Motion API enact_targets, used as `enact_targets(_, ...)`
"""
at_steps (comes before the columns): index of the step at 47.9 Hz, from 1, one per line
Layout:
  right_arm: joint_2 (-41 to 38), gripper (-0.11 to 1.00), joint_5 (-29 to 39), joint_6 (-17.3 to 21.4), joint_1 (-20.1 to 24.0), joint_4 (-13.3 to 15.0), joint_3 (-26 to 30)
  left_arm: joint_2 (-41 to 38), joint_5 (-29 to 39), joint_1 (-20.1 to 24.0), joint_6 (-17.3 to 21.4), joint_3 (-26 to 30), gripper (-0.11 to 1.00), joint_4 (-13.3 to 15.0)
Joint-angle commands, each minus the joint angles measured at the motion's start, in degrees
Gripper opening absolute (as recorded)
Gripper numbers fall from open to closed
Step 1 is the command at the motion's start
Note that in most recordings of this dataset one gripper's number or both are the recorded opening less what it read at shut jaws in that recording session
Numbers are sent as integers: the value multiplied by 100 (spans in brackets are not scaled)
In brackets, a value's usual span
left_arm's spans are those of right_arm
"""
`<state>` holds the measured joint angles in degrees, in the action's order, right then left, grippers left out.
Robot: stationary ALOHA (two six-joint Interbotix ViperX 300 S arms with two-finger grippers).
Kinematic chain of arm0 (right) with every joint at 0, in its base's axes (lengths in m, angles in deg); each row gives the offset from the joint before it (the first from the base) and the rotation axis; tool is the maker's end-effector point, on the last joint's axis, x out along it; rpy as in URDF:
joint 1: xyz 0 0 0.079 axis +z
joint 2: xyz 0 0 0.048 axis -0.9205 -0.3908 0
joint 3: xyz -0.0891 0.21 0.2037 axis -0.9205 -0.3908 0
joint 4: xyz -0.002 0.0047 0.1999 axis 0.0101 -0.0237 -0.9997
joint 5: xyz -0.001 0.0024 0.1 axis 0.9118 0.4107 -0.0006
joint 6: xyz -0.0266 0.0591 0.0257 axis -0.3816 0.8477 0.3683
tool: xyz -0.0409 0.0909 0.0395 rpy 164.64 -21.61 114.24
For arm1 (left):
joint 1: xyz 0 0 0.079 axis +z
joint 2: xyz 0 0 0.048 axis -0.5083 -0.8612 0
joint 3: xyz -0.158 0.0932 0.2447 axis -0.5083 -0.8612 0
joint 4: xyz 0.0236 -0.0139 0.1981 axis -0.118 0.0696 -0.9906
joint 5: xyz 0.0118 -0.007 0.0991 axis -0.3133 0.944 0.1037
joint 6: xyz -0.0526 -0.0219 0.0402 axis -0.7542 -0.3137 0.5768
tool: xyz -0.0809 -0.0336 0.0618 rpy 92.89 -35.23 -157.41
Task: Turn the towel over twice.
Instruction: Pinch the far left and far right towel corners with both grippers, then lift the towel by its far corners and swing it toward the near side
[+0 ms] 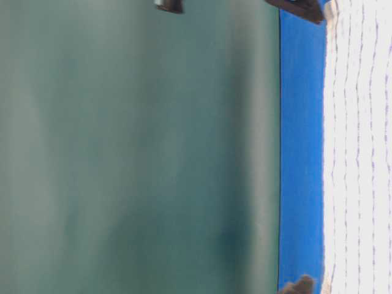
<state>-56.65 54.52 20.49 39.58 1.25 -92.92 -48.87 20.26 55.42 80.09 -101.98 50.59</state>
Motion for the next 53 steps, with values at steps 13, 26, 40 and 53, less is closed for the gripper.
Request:
enact_targets(13, -343, 58, -193, 0, -53, 0, 105, -466, 18, 272, 9, 167, 78, 9)
enact_targets(26, -343, 8, -167, -44, -62, 9, 141, -466, 404, 272, 44, 149, 10, 9)
enact_targets(40, -35, 5, -158, -35, -149, 9, 123, -229, 457, 264, 123, 167, 2, 9)
enact_targets(53, 905, 5, 211, -123, -738, 44, 176, 940, 1125, 457, 457, 378, 2, 9)
